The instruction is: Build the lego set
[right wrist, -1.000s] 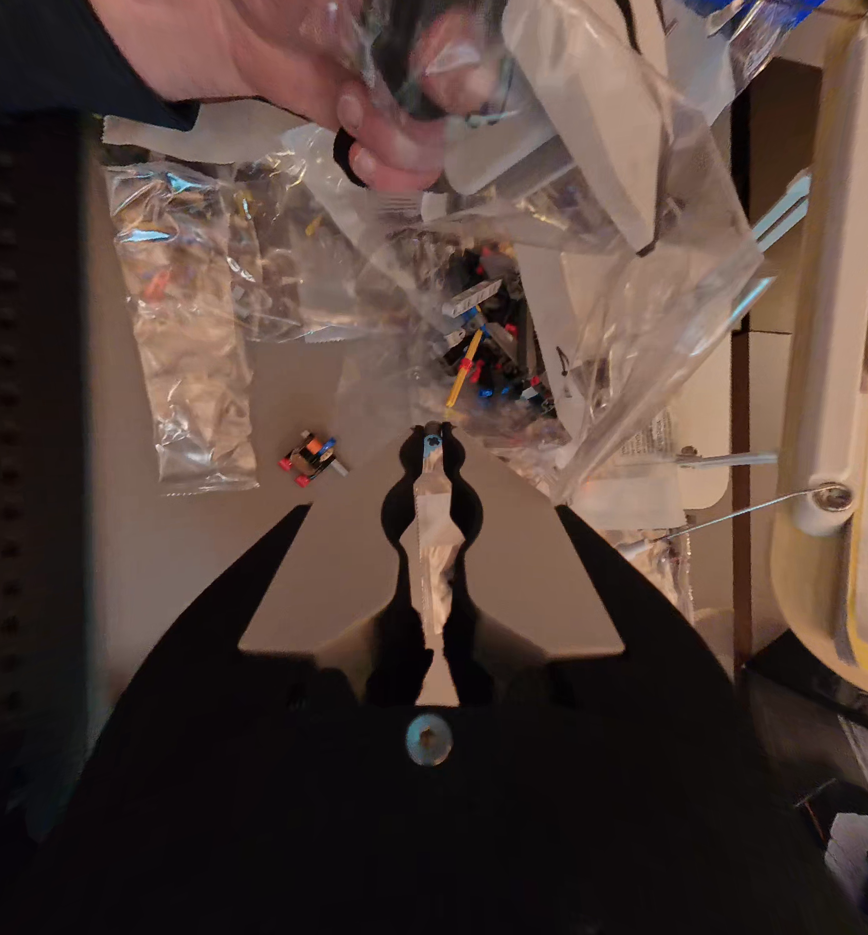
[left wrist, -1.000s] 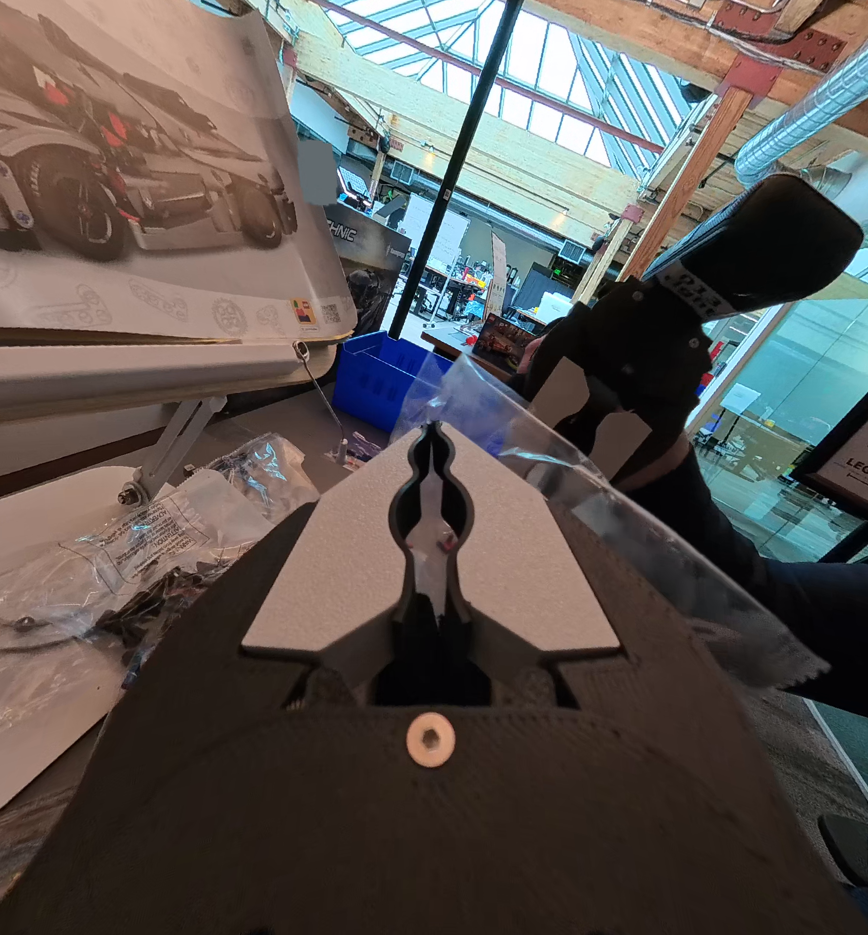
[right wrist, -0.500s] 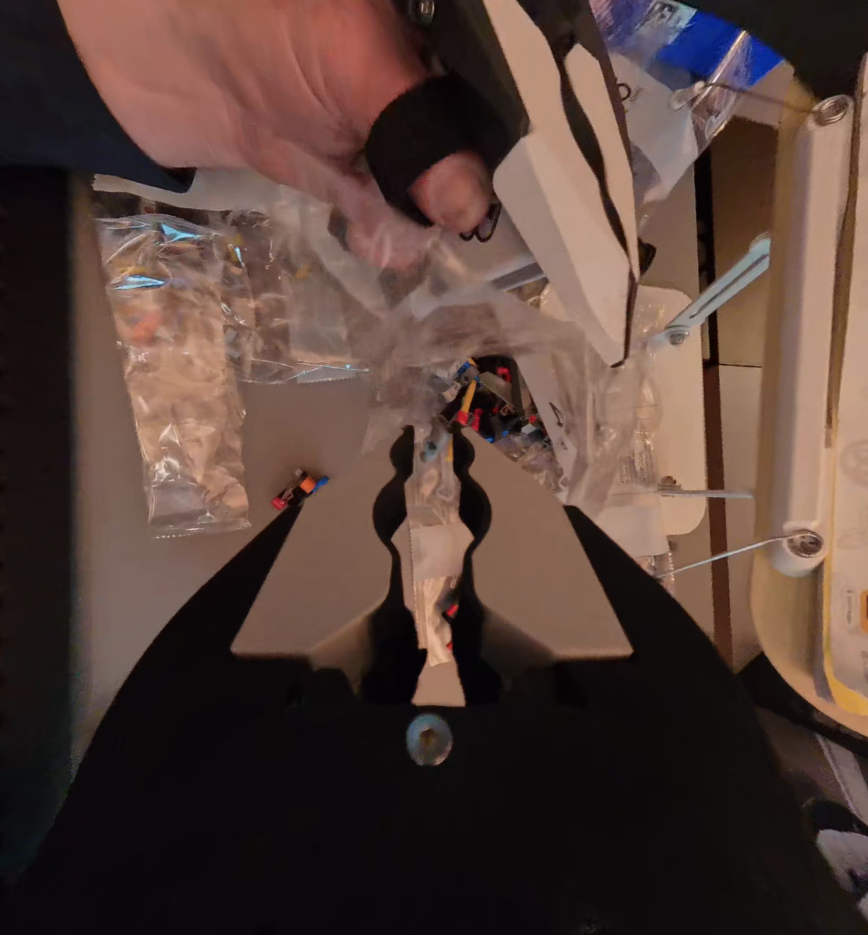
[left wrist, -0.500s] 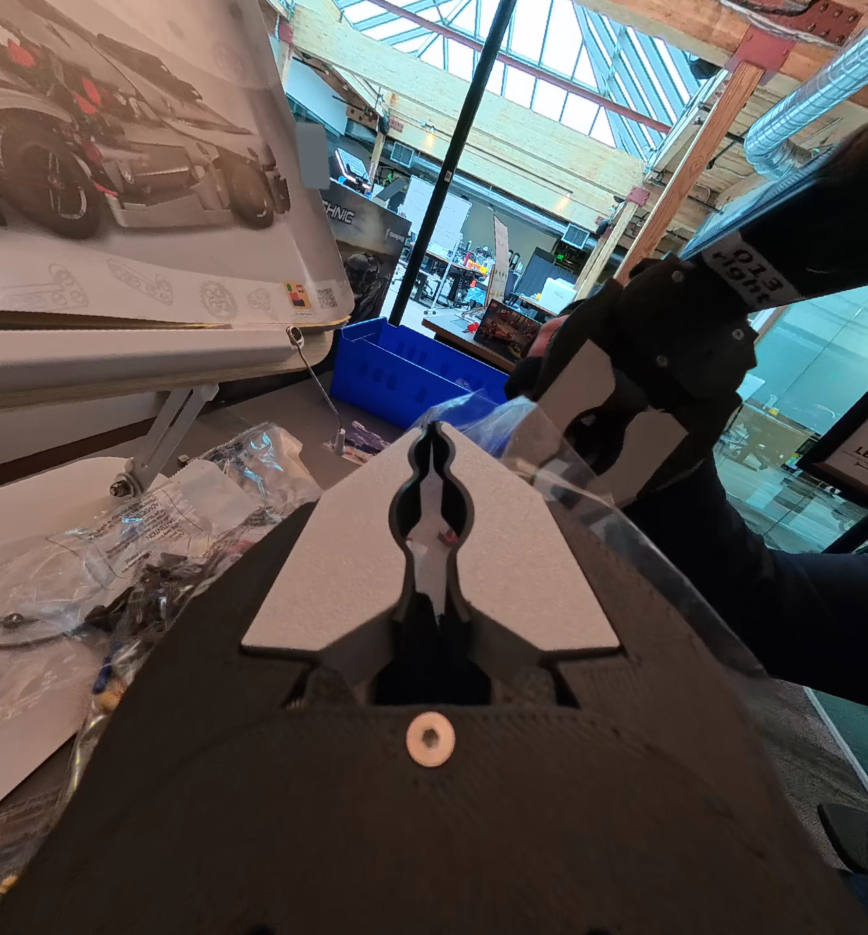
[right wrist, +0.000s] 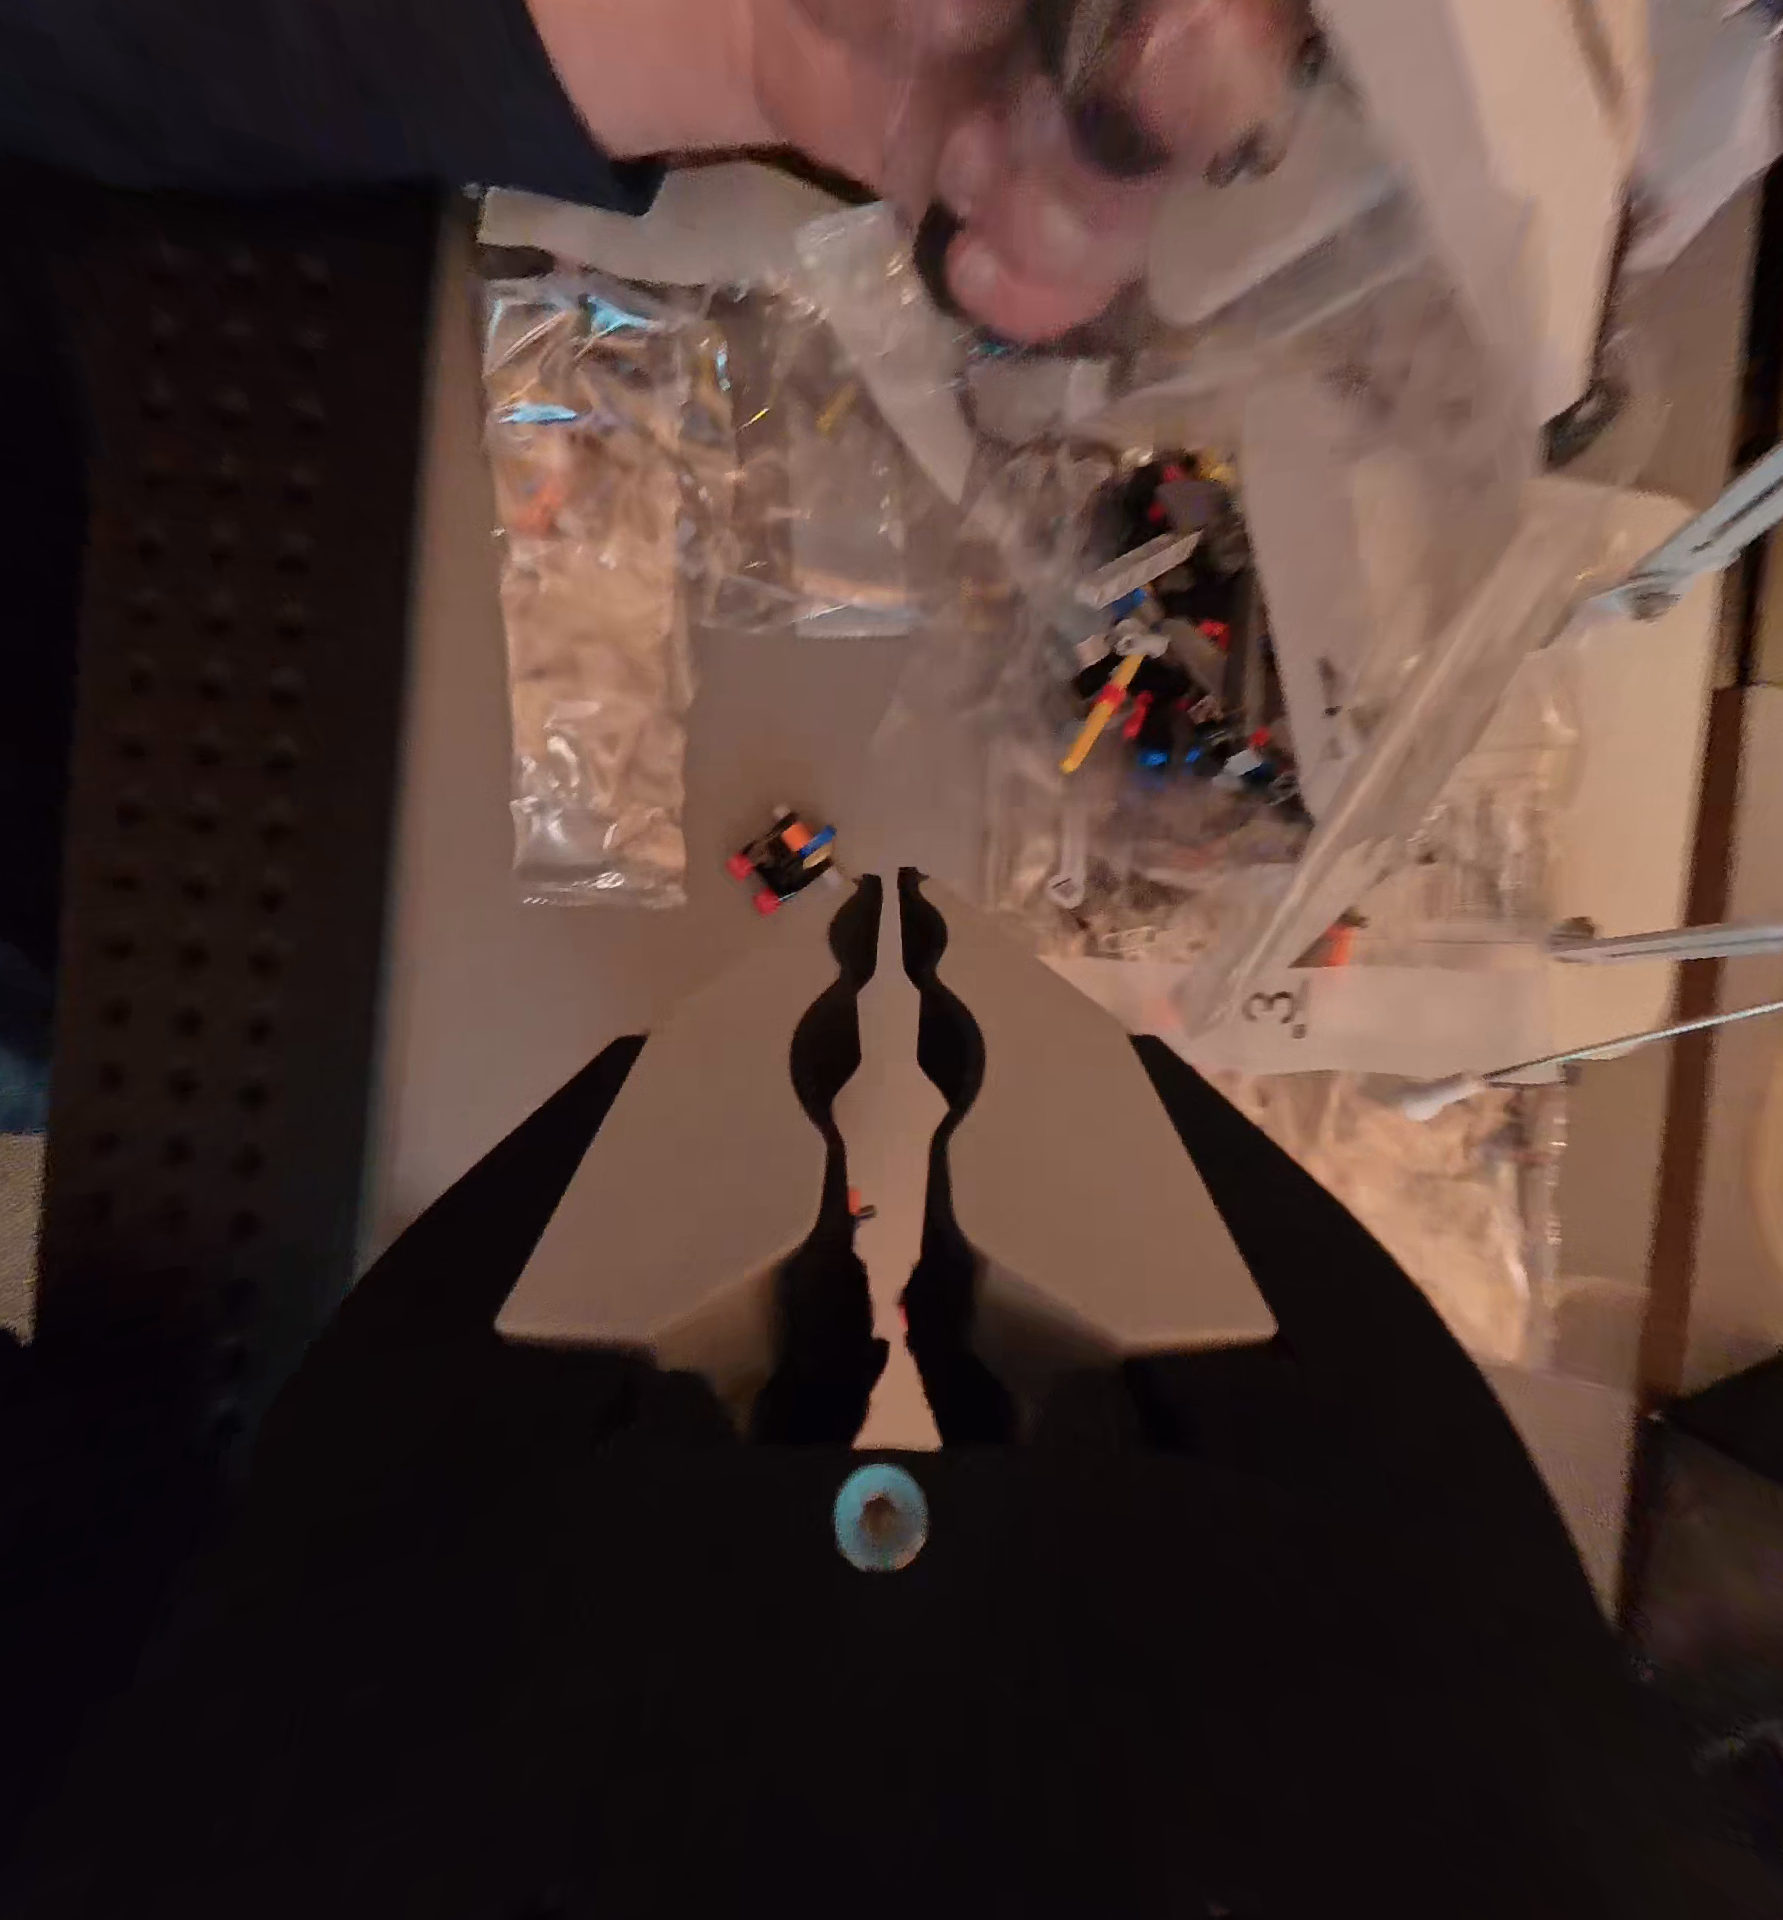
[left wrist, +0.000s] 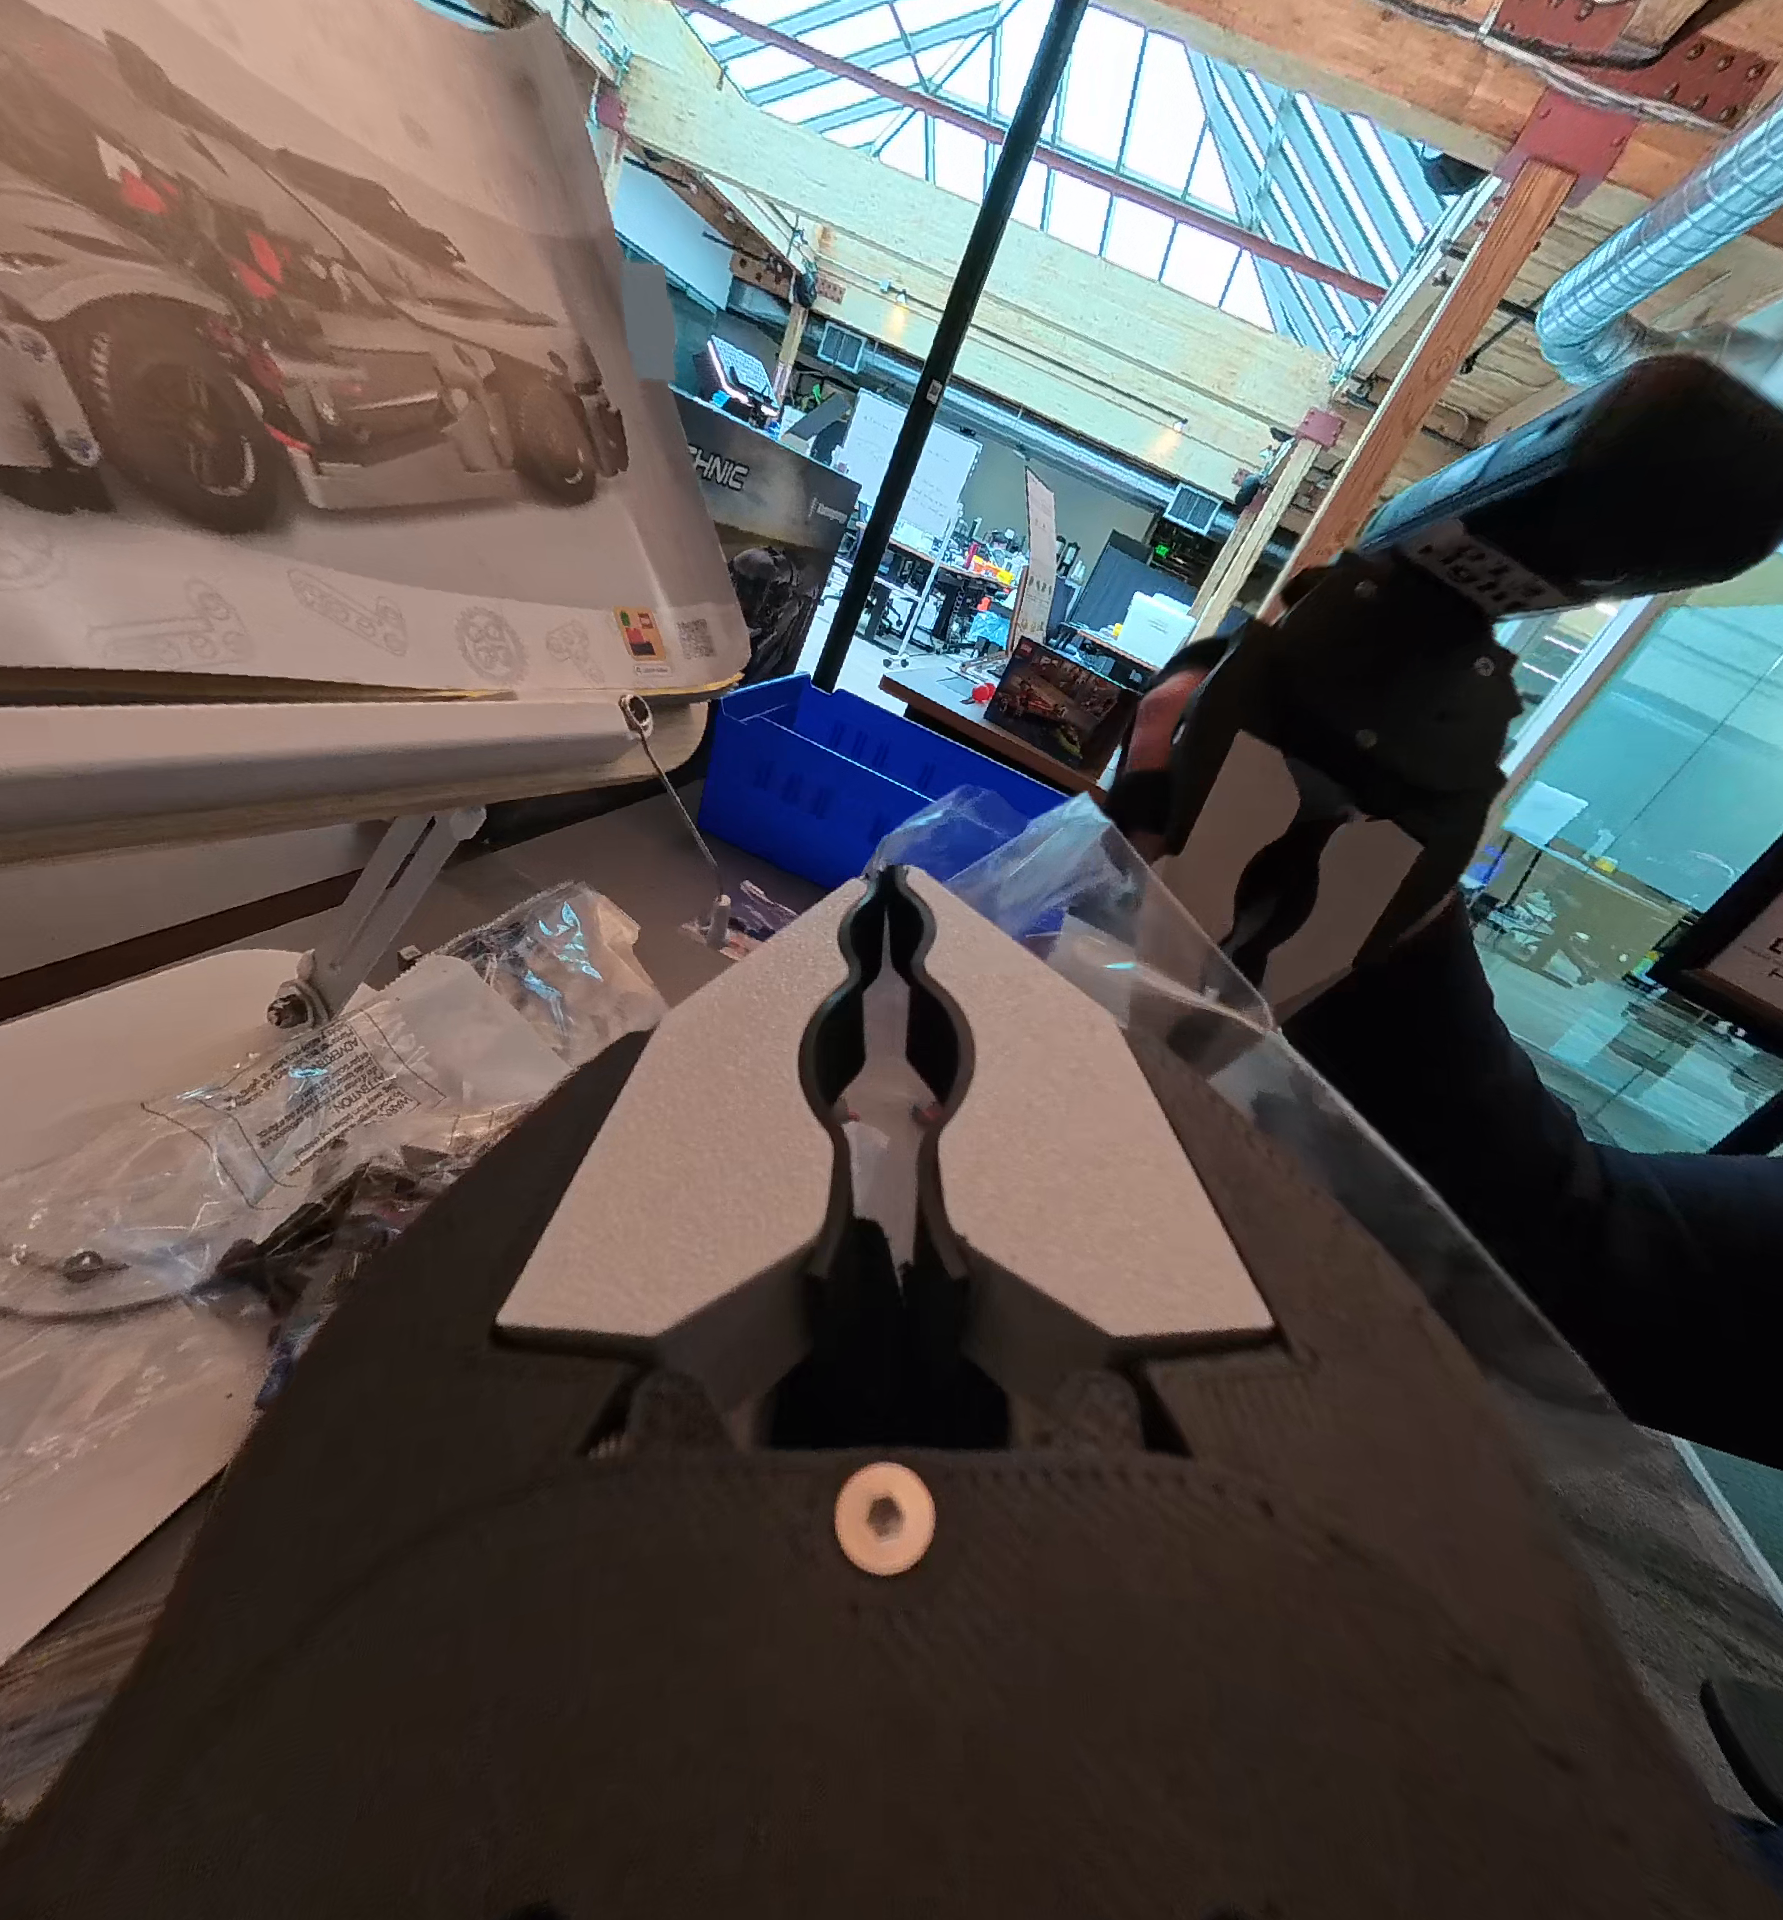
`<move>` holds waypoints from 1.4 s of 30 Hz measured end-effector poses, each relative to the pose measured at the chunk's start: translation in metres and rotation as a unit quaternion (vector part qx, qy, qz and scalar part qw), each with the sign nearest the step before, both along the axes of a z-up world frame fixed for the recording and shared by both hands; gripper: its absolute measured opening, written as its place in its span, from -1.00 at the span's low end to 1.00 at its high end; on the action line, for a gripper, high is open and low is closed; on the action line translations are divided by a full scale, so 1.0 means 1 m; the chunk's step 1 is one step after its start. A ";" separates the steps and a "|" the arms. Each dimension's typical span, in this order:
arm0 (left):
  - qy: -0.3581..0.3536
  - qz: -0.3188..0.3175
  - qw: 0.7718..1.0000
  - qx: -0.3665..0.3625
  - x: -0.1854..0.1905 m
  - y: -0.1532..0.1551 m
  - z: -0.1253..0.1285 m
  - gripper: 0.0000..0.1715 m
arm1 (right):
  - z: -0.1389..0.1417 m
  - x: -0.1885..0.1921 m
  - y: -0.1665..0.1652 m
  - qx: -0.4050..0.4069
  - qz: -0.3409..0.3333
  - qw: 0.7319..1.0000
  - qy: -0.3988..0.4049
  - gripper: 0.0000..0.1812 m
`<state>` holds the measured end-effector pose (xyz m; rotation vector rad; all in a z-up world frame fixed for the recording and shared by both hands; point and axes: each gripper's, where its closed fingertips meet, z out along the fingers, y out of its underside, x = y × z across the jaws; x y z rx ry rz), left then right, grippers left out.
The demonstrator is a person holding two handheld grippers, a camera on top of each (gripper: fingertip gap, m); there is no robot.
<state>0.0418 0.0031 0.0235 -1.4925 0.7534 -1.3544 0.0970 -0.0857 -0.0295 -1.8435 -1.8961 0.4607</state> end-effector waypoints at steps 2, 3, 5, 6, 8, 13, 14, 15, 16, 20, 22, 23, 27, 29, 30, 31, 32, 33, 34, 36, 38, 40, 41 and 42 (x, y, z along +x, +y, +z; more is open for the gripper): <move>-0.002 0.004 1.000 0.000 -0.003 0.002 0.000 -1.00 | -0.011 0.005 -0.001 -0.028 -0.004 0.999 -0.016 -0.98; -0.003 0.006 1.000 -0.001 -0.004 0.003 0.001 -1.00 | -0.019 0.008 0.000 -0.039 -0.007 0.999 -0.030 -0.97; -0.003 0.010 1.000 -0.001 -0.005 0.004 0.001 -1.00 | -0.034 0.011 -0.004 -0.071 -0.004 0.996 -0.053 -0.93; -0.003 0.012 1.000 -0.001 -0.006 0.005 0.001 -1.00 | -0.042 0.012 -0.006 -0.088 -0.001 0.994 -0.064 -0.90; -0.002 0.016 1.000 0.001 -0.008 0.006 0.001 -1.00 | -0.059 0.014 -0.011 -0.115 0.006 0.989 -0.092 -0.83; 0.007 0.027 1.000 0.007 -0.011 0.009 0.000 -1.00 | -0.075 0.013 -0.009 -0.132 0.009 0.986 -0.104 -0.82; 0.009 0.028 1.000 0.009 -0.011 0.009 0.000 -1.00 | -0.078 0.012 -0.009 -0.134 0.009 0.985 -0.108 -0.82; 0.011 0.029 0.999 0.010 -0.011 0.010 -0.001 -1.00 | -0.083 0.012 -0.009 -0.137 0.011 0.984 -0.115 -0.81; 0.012 0.030 0.999 0.009 -0.011 0.010 -0.001 -1.00 | -0.088 0.012 -0.010 -0.140 0.011 0.982 -0.125 -0.81; 0.019 0.032 0.999 0.008 -0.011 0.012 -0.005 -1.00 | -0.103 0.003 -0.015 -0.149 0.029 0.978 -0.141 -0.81; 0.023 0.032 0.999 0.008 -0.010 0.012 -0.006 -1.00 | -0.107 0.000 -0.018 -0.150 0.038 0.977 -0.148 -0.80; 0.026 0.033 0.999 0.009 -0.010 0.012 -0.007 -1.00 | -0.109 -0.001 -0.019 -0.150 0.040 0.976 -0.151 -0.81; 0.027 0.031 0.999 0.007 -0.009 0.013 -0.009 -1.00 | -0.112 -0.002 -0.021 -0.154 0.046 0.975 -0.153 -0.81; 0.028 0.030 0.999 0.007 -0.009 0.013 -0.010 -1.00 | -0.114 -0.002 -0.021 -0.150 0.046 0.975 -0.157 -0.81; 0.029 0.030 0.999 0.007 -0.009 0.013 -0.010 -1.00 | -0.115 -0.002 -0.020 -0.148 0.046 0.975 -0.157 -0.81; 0.029 0.030 0.999 0.006 -0.008 0.013 -0.011 -1.00 | -0.116 -0.002 -0.019 -0.145 0.045 0.976 -0.158 -0.81; 0.029 0.029 0.999 0.006 -0.008 0.013 -0.011 -1.00 | -0.118 -0.003 -0.017 -0.139 0.044 0.977 -0.159 -0.82; 0.030 0.029 0.999 0.006 -0.008 0.013 -0.011 -1.00 | -0.119 -0.003 -0.016 -0.134 0.044 0.977 -0.160 -0.82; 0.030 0.029 0.999 0.006 -0.008 0.013 -0.012 -1.00 | -0.121 -0.003 -0.016 -0.134 0.045 0.976 -0.164 -0.82; 0.030 0.028 0.999 0.005 -0.008 0.013 -0.012 -1.00 | -0.125 -0.002 -0.017 -0.137 0.044 0.974 -0.174 -0.82; 0.030 0.027 0.999 0.006 -0.008 0.012 -0.012 -1.00 | -0.130 0.000 -0.017 -0.136 0.043 0.972 -0.185 -0.82; 0.030 0.027 0.999 0.006 -0.007 0.012 -0.012 -1.00 | -0.134 0.000 -0.015 -0.135 0.041 0.971 -0.193 -0.84; 0.030 0.027 0.999 0.007 -0.007 0.012 -0.012 -1.00 | -0.136 0.000 -0.016 -0.137 0.040 0.970 -0.197 -0.84; 0.030 0.027 0.999 0.007 -0.008 0.012 -0.012 -1.00 | -0.138 0.002 -0.016 -0.140 0.039 0.968 -0.204 -0.85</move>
